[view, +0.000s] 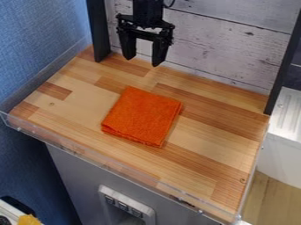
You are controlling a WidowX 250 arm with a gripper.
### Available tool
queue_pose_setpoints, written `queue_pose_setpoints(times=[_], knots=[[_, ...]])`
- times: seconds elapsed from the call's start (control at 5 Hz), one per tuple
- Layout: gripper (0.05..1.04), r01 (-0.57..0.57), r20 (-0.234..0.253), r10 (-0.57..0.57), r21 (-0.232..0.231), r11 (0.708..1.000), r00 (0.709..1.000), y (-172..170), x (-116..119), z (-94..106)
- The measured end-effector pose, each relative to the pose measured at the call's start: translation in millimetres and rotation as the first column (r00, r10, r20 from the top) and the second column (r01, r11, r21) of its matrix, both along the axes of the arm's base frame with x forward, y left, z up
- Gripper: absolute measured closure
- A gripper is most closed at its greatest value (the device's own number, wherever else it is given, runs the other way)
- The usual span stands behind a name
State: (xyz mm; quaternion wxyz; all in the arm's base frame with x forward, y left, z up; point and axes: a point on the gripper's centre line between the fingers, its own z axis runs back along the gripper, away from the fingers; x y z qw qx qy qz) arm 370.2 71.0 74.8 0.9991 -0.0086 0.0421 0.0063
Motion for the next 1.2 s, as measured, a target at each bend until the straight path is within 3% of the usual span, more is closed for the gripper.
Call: queue_pose_setpoints(times=[0.2, 0.4, 0.6, 0.8, 1.2], knots=[[0.085, -0.075, -0.036, 0.075, 0.001, 0.997, 0.997, -2, -10, -9.7], [0.087, -0.182, -0.019, 0.182, 0.011, 0.983, 0.983, -13, -15, -10.8], [0.084, -0.307, 0.027, 0.306, 0.020, 0.952, 0.952, -23, -17, -7.1], [0.084, -0.419, 0.078, 0.417, 0.014, 0.908, 0.906, -31, -27, -5.5], [0.087, -0.596, 0.135, 0.591, -0.007, 0.803, 0.795, -42, -45, -5.5]])
